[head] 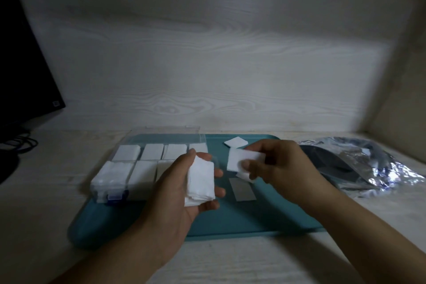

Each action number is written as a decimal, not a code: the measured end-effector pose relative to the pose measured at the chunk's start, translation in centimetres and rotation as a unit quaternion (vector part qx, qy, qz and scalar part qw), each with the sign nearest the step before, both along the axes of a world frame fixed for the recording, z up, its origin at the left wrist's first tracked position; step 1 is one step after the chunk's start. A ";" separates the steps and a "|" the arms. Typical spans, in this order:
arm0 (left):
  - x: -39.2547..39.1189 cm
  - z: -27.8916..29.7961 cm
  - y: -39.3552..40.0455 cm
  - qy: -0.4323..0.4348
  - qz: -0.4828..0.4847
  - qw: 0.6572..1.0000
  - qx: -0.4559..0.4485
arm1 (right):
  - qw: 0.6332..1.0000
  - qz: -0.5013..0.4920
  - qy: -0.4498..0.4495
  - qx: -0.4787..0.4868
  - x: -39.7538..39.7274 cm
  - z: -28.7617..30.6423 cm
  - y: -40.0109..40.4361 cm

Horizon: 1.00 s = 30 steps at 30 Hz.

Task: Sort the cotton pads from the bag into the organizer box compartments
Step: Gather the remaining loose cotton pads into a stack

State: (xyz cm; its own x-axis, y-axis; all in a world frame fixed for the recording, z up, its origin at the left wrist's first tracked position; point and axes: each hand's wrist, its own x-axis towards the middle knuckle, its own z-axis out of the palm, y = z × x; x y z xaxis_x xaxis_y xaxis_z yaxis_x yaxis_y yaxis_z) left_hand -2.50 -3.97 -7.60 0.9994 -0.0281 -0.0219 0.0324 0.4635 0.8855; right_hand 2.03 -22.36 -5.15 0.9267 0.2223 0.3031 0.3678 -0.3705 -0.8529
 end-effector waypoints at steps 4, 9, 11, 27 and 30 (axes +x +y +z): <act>-0.1 0.0 -0.1 0.008 -0.018 1.000 -0.003 | 0.994 0.083 -0.008 0.065 -1.4 0.7 0.8; -0.2 0.0 -0.3 0.014 -0.028 0.999 0.015 | 0.989 0.139 -0.047 -0.032 -2.4 0.1 1.0; -0.2 -0.1 -0.2 0.009 -0.024 0.999 0.028 | 0.987 0.117 -0.076 -0.075 -2.5 -0.2 1.2; -0.5 -0.6 -0.6 -0.003 -0.086 0.996 0.033 | 0.985 0.006 -0.143 -0.099 -2.5 -1.8 2.4; -0.4 -0.7 -0.7 -0.004 -0.059 0.998 0.037 | 0.972 0.017 -0.190 -0.139 -2.2 -2.1 2.2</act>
State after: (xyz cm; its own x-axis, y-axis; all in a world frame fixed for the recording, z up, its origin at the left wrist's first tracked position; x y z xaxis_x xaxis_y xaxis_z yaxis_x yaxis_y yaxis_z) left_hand -2.85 -4.63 -8.33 0.9894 -0.1441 -0.0199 0.0754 0.3910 0.9173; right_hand -0.17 -20.19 -7.24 0.7498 0.3730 0.5465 0.6532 -0.5489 -0.5216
